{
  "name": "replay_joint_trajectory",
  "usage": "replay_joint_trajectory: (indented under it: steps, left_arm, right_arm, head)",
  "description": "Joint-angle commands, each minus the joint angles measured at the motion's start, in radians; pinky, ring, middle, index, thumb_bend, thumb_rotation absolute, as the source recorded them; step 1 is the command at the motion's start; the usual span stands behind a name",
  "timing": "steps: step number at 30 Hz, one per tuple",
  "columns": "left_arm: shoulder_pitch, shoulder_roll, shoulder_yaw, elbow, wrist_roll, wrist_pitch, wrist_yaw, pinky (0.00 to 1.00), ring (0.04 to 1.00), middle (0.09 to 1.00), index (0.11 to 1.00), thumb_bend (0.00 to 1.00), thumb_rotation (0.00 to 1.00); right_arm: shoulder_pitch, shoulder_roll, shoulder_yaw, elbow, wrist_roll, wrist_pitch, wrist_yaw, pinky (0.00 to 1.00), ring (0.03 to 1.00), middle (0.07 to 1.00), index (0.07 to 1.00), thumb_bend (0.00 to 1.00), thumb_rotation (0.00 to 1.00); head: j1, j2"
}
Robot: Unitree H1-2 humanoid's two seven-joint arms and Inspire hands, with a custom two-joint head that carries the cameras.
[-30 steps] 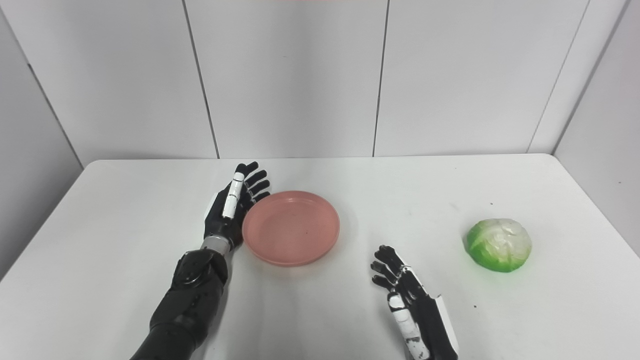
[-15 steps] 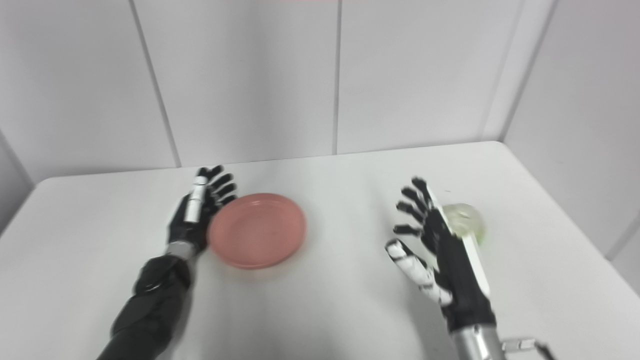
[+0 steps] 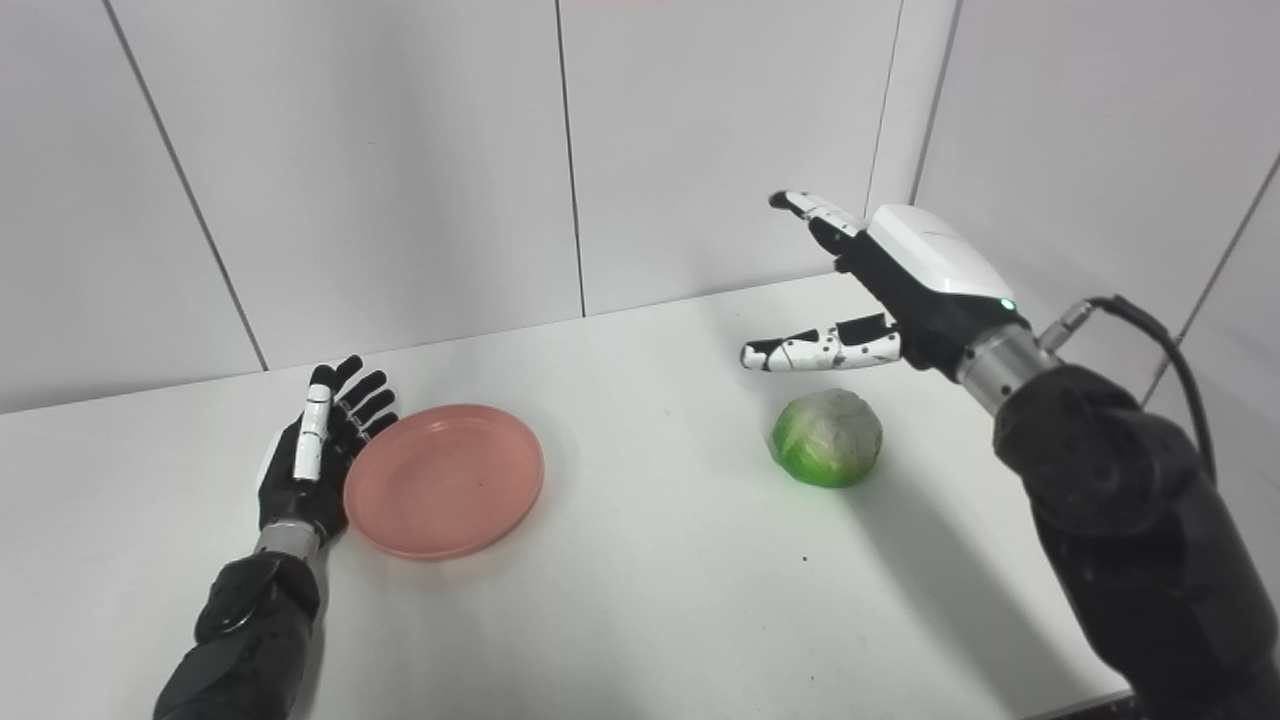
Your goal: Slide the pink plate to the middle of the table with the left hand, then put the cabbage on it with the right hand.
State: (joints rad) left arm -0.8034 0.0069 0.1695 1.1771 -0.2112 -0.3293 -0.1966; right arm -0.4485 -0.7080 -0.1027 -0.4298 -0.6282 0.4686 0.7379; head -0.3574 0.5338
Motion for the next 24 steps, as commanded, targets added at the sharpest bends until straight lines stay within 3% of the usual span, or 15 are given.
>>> replay_joint_trajectory:
  steps: [1,4,8,13,24]
  left_arm:
    - [0.070,-0.001,-0.002,0.071,-0.001,0.073,-0.002,0.82,0.828,0.823,0.850,0.70,0.81]
    - [0.070,0.005,-0.005,0.071,0.002,0.074,-0.007,0.83,0.830,0.827,0.854,0.69,0.81]
    - [0.069,0.005,-0.009,0.076,0.006,0.074,-0.010,0.82,0.823,0.826,0.851,0.69,0.81]
    - [0.069,-0.001,-0.018,0.069,0.009,0.076,-0.004,0.81,0.823,0.817,0.846,0.69,0.82]
    - [0.076,0.005,-0.020,0.055,0.007,0.082,-0.001,0.81,0.826,0.823,0.850,0.69,0.82]
  right_arm:
    - [-0.107,-0.078,0.060,0.068,-0.078,0.001,0.068,0.74,0.932,0.966,0.922,1.00,0.47]
    - [-0.179,-0.127,0.163,0.169,-0.134,0.000,0.150,0.74,0.941,0.973,0.894,1.00,0.44]
    - [-0.238,-0.128,0.259,0.235,-0.205,0.001,0.259,0.79,0.941,0.979,0.894,1.00,0.37]
    - [-0.288,-0.124,0.366,0.330,-0.245,-0.005,0.304,0.75,0.933,0.972,0.886,1.00,0.29]
    - [-0.332,-0.095,0.420,0.510,-0.173,-0.010,0.322,0.75,0.941,0.987,0.917,1.00,0.35]
  head:
    - [-0.003,0.002]
    - [-0.007,0.002]
    - [-0.009,0.003]
    - [-0.006,0.003]
    - [0.003,0.012]
